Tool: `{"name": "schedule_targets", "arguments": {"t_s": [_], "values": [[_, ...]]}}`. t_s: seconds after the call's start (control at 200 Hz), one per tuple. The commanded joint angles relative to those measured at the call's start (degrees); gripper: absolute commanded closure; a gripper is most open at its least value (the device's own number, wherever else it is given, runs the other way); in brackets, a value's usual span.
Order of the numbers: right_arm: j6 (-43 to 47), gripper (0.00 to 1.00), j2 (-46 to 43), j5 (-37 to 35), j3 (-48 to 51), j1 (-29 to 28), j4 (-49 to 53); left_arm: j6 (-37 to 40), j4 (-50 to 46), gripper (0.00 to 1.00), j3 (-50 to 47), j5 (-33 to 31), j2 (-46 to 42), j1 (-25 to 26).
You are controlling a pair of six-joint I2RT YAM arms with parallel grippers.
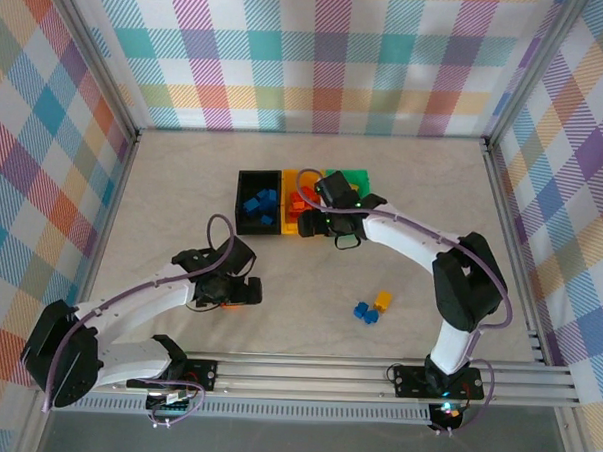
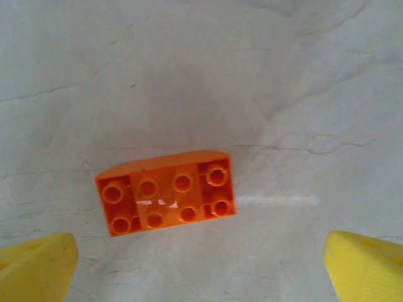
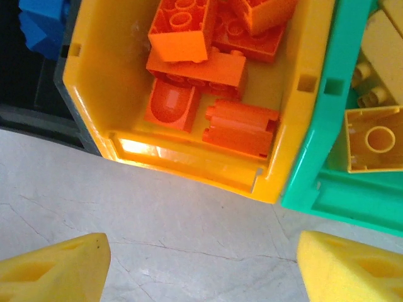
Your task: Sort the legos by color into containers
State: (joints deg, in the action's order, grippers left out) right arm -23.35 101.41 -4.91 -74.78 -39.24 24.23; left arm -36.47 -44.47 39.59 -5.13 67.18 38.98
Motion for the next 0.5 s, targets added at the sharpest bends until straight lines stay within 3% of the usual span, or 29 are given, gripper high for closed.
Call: {"name": "schedule_targets", "arguments": {"t_s": [0.0, 0.195, 0.495], "values": [[-1.0, 0.22, -3.3, 0.2, 1.0, -0.3, -2.7, -1.7, -0.6, 0.0, -2.7, -1.8, 2.0, 0.6], [-1.2, 0.22, -3.8, 0.1, 1.7, -0.3, -2.9, -2.1, 5.5, 0.07, -4.5, -2.3, 7.6, 0.6], [-0.7, 0.22, -4.6, -0.4, 2.5, -0.1, -2.7, -0.3, 8.8, 0.32, -1.8, -4.4, 13.3, 0.6]]}}
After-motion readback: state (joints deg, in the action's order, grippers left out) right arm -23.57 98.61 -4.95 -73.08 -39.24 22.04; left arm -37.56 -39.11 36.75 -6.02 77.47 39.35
